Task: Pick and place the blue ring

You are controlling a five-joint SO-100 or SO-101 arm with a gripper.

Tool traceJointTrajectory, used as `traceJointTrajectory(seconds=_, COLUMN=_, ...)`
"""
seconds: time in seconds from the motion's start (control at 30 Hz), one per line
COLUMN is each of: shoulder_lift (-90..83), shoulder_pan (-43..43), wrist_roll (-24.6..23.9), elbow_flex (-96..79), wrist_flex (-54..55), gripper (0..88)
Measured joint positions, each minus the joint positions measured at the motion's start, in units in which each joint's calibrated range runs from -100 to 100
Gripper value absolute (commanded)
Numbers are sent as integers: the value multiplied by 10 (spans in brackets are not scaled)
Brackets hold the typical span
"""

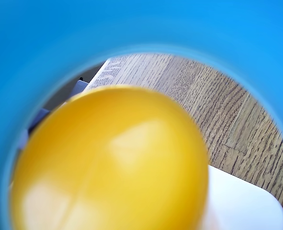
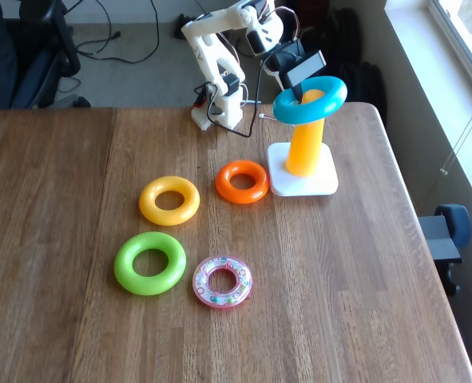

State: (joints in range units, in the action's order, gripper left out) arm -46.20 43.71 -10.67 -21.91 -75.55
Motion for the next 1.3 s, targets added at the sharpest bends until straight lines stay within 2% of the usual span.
traceJointTrajectory(seconds=0.73, shoulder_lift=1, shoulder_pan=6, wrist_roll=0, elbow_flex=-101, wrist_flex=69, gripper=27)
traceJointTrajectory(seconds=1.07, shoulder_lift=1, shoulder_pan=6, wrist_roll=25, elbow_flex=-101, wrist_flex=70, gripper=223)
traceJointTrajectory(seconds=1.3, shoulder_lift=1, shoulder_pan=6, wrist_roll=31, elbow_flex=-101, wrist_flex=73, gripper=241)
